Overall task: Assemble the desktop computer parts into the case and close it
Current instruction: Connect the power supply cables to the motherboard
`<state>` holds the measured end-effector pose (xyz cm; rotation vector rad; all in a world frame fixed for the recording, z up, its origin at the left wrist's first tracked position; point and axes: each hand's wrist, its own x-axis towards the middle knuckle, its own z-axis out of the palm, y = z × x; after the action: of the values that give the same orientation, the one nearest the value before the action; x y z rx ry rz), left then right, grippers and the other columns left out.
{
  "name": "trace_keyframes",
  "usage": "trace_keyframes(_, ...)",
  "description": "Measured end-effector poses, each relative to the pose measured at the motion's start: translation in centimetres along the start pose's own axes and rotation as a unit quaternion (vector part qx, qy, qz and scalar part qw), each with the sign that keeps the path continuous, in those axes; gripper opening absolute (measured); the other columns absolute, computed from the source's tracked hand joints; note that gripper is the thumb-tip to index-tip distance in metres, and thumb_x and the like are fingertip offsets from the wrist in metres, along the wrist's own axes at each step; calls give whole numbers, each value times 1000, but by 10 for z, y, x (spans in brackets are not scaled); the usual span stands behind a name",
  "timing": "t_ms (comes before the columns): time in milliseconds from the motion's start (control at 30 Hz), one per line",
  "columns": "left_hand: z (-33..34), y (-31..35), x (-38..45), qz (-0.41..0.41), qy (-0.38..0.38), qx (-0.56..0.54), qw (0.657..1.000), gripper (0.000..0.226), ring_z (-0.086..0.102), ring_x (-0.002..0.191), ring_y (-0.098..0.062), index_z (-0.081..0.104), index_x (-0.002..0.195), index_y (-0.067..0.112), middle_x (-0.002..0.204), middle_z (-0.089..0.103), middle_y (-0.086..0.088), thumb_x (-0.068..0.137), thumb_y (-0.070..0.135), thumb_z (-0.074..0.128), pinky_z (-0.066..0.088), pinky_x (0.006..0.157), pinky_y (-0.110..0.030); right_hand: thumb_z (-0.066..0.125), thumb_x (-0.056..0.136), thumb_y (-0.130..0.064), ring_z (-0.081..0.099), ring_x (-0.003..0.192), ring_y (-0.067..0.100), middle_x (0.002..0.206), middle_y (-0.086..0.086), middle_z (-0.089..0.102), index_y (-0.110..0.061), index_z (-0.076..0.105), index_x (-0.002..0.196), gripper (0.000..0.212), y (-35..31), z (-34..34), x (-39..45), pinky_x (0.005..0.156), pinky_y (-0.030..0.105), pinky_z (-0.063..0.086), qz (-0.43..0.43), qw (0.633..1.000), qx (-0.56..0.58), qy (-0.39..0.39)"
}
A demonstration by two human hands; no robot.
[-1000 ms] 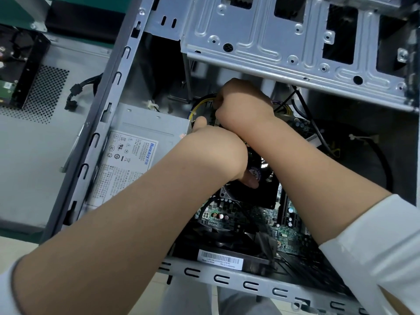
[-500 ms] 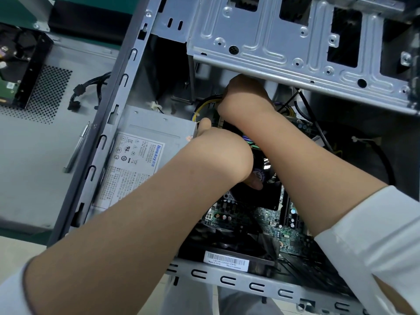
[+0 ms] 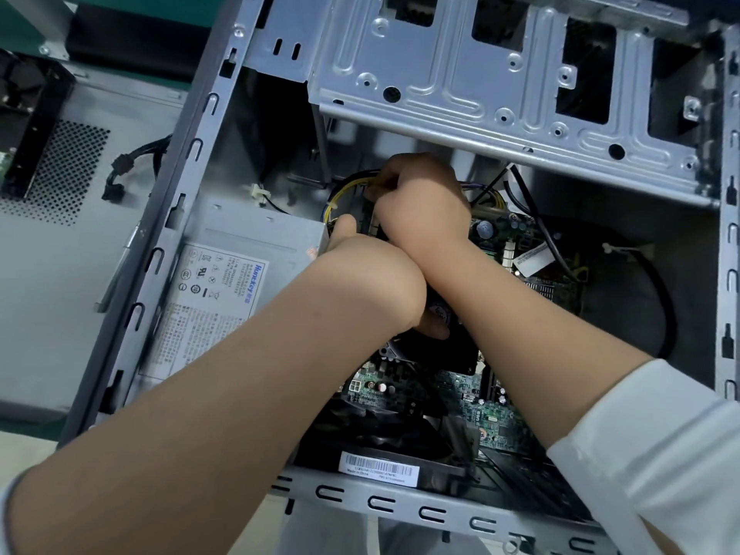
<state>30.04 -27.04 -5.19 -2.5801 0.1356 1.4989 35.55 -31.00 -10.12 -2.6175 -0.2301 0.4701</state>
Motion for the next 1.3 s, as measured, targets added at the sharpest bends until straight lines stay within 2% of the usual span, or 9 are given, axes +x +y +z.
trace_keyframes(67, -3, -1, 3, 10, 0, -3, 1000, 59, 41, 115, -21, 41, 75, 27, 75, 41, 2, 72, 86, 32, 9, 108, -44, 57, 85, -25, 61, 86, 26, 94, 2, 67, -22, 69, 93, 14, 0, 0, 1, 64, 24, 39, -3, 1000, 2, 5)
trace_keyframes(133, 0, 0, 5, 14, 1, -31, 999, 59, 41, 108, -20, 50, 87, 35, 83, 48, 4, 69, 88, 32, 13, 105, -43, 57, 85, -27, 61, 85, 25, 94, 1, 67, -23, 69, 93, 15, 1, 1, 1, 64, 24, 37, 1, 1000, -2, 12)
trace_keyframes(267, 2, 0, 8, 22, 34, -55, 998, 80, 43, 125, -22, 49, 128, 38, 125, 56, 3, 67, 88, 37, 13, 107, -44, 59, 83, -26, 57, 80, 24, 96, -1, 67, -24, 71, 94, 17, -1, -1, 5, 66, 24, 37, 15, 1000, -17, -8)
trace_keyframes(467, -2, 1, 7, 5, 39, -65, 997, 90, 48, 123, -28, 43, 136, 24, 126, 56, -2, 69, 84, 44, 12, 110, -45, 62, 81, -26, 54, 81, 24, 93, -1, 62, -24, 71, 97, 18, -3, -8, 17, 72, 27, 42, 75, 994, 3, -75)
trace_keyframes(600, -1, 1, 7, 22, 45, -74, 996, 87, 46, 124, -26, 46, 135, 31, 124, 57, 0, 67, 85, 45, 12, 108, -46, 63, 82, -27, 54, 79, 25, 88, 2, 59, -19, 68, 95, 16, -6, -5, 17, 70, 27, 42, 68, 994, -13, -83)
trace_keyframes(767, -1, 0, 7, 15, 44, -86, 995, 74, 51, 115, -25, 56, 109, 25, 77, 44, 2, 68, 85, 44, 13, 107, -44, 58, 79, -20, 55, 76, 25, 79, 0, 57, -20, 69, 91, 16, -5, -7, 13, 67, 26, 40, 76, 995, -5, -66)
trace_keyframes(933, 5, -1, 5, 33, 55, -72, 995, 75, 49, 117, -21, 55, 121, 35, 108, 60, 2, 69, 86, 39, 10, 110, -43, 55, 84, -24, 62, 93, 29, 102, 4, 66, -22, 68, 100, 21, 1, 0, -1, 68, 26, 39, 5, 999, -36, 0)
trace_keyframes(1167, 4, 0, 6, 40, 43, -64, 996, 75, 48, 116, -21, 54, 121, 34, 108, 59, 2, 70, 86, 37, 13, 109, -44, 56, 84, -28, 50, 75, 26, 81, 4, 54, -16, 60, 84, 12, 3, 1, 1, 63, 25, 34, 22, 999, -49, -7)
trace_keyframes(1300, 2, 0, 8, 36, 39, -79, 995, 68, 48, 118, -24, 54, 109, 30, 93, 53, 1, 71, 85, 40, 12, 108, -43, 59, 82, -30, 60, 85, 25, 95, 1, 65, -21, 69, 96, 19, 1, 0, 6, 65, 24, 36, 46, 998, -26, -22)
